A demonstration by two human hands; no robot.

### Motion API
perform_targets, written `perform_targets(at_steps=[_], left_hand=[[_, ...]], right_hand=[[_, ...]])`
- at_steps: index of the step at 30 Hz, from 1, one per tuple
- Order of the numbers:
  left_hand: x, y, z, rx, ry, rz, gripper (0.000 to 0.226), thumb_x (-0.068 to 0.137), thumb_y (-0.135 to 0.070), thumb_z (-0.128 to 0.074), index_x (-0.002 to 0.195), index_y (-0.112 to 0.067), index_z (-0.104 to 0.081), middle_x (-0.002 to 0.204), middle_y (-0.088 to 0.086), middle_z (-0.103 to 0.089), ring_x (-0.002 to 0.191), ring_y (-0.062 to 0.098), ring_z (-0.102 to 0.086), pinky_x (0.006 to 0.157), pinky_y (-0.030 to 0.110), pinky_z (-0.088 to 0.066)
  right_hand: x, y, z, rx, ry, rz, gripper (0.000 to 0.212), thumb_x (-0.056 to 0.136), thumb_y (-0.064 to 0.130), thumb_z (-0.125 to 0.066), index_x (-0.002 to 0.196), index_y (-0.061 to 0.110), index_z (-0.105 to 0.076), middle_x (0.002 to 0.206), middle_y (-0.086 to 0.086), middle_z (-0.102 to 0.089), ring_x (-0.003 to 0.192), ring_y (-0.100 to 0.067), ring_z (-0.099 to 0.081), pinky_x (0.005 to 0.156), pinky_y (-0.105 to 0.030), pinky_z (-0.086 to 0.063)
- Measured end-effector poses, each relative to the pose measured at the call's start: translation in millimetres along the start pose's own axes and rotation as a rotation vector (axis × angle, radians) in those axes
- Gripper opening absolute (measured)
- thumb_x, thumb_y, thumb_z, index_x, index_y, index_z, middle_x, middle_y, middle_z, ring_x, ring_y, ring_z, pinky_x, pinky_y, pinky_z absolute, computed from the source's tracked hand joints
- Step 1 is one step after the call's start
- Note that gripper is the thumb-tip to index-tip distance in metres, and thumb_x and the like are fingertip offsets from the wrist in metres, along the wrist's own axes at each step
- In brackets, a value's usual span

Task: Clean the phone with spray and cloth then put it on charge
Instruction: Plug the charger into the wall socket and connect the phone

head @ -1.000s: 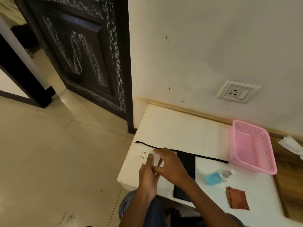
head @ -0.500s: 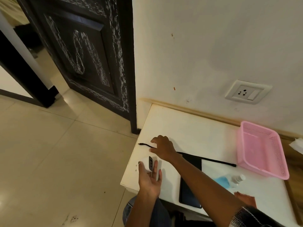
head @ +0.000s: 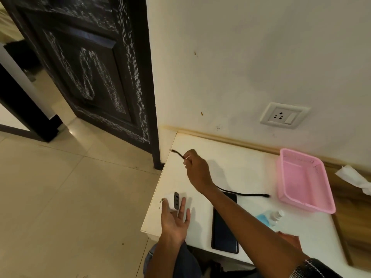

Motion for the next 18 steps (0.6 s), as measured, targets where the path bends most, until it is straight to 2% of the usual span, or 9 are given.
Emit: perform_targets(at_steps=[2,5,7,9,12,15,18], left_hand=[[-9.2,-3.9,-0.6,0.025,0.068,-0.014,0.047,0.091,-0.042,-0.055,0.132,-0.019,-0.044,0.134,0.007,-0.055,0.114,0.024,-0.058,0.098,0.039,-0.042],[-26.3,-10.7,-0.6,0.073,0.145,-0.027,0.018,0.092,-0.038,-0.054,0.093,-0.021,-0.056,0.139,0.006,-0.053,0.112,0.024,-0.059,0.098,0.038,-0.041],[-40.5,-12.1,0.5,0.108,0.166,-0.031,0.019,0.092,-0.039,-0.054,0.082,-0.023,-0.055,0.139,0.004,-0.054,0.114,0.023,-0.058,0.098,0.037,-0.040],[-59.8,-12.6,-3.2,0.116,0.199,-0.022,0.017,0.092,-0.039,-0.054,0.085,-0.024,-0.057,0.138,0.004,-0.055,0.114,0.023,-0.058,0.098,0.037,-0.040],[-89.2,-15.7,-14.2,0.109,0.273,-0.043,0.023,0.093,-0.038,-0.052,0.105,-0.020,-0.061,0.135,0.004,-0.058,0.108,0.023,-0.061,0.098,0.038,-0.041],[-123.4,-26.6,-35.1,0.109,0.373,-0.099,0.044,0.092,-0.037,-0.053,0.133,-0.019,-0.051,0.131,0.007,-0.060,0.114,0.027,-0.060,0.095,0.041,-0.046],[-160.7,-38.9,-54.7,0.140,0.475,-0.140,0.046,0.091,-0.039,-0.055,0.132,-0.018,-0.050,0.129,0.009,-0.062,0.115,0.028,-0.061,0.093,0.043,-0.049]], right_hand=[[-1.8,24.0,32.8,0.109,-0.104,0.047,0.018,0.094,0.003,-0.044,0.107,0.007,-0.055,0.088,-0.013,-0.067,0.080,-0.025,-0.064,0.067,-0.030,-0.049],[-13.0,57.1,87.1,0.194,-0.256,0.171,0.026,0.093,0.004,-0.046,0.116,0.008,-0.056,0.088,-0.010,-0.068,0.079,-0.022,-0.066,0.070,-0.030,-0.052],[-27.8,78.6,121.8,0.245,-0.339,0.242,0.029,0.092,0.004,-0.048,0.119,0.009,-0.057,0.089,-0.009,-0.068,0.078,-0.021,-0.066,0.071,-0.027,-0.053],[-47.6,100.6,153.8,0.301,-0.406,0.291,0.031,0.092,0.004,-0.050,0.120,0.012,-0.057,0.091,-0.008,-0.067,0.078,-0.019,-0.065,0.070,-0.022,-0.053],[-83.3,131.1,188.3,0.388,-0.426,0.325,0.031,0.091,0.004,-0.051,0.119,0.014,-0.058,0.095,-0.003,-0.066,0.079,-0.015,-0.065,0.069,-0.016,-0.052],[-118.5,150.8,203.2,0.450,-0.326,0.301,0.030,0.090,0.002,-0.050,0.117,0.014,-0.059,0.090,0.005,-0.064,0.074,-0.012,-0.063,0.062,-0.012,-0.048],[-153.5,159.4,206.8,0.530,-0.201,0.255,0.030,0.091,0.003,-0.051,0.116,0.016,-0.062,0.086,0.004,-0.065,0.065,-0.001,-0.059,0.057,-0.009,-0.043]])
Point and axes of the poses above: each hand's wrist, its own x-axis towards the middle knuckle, its own z-axis out of the back of the hand, y = z × x, the point moved 2 cm from there along x, towards the middle knuckle
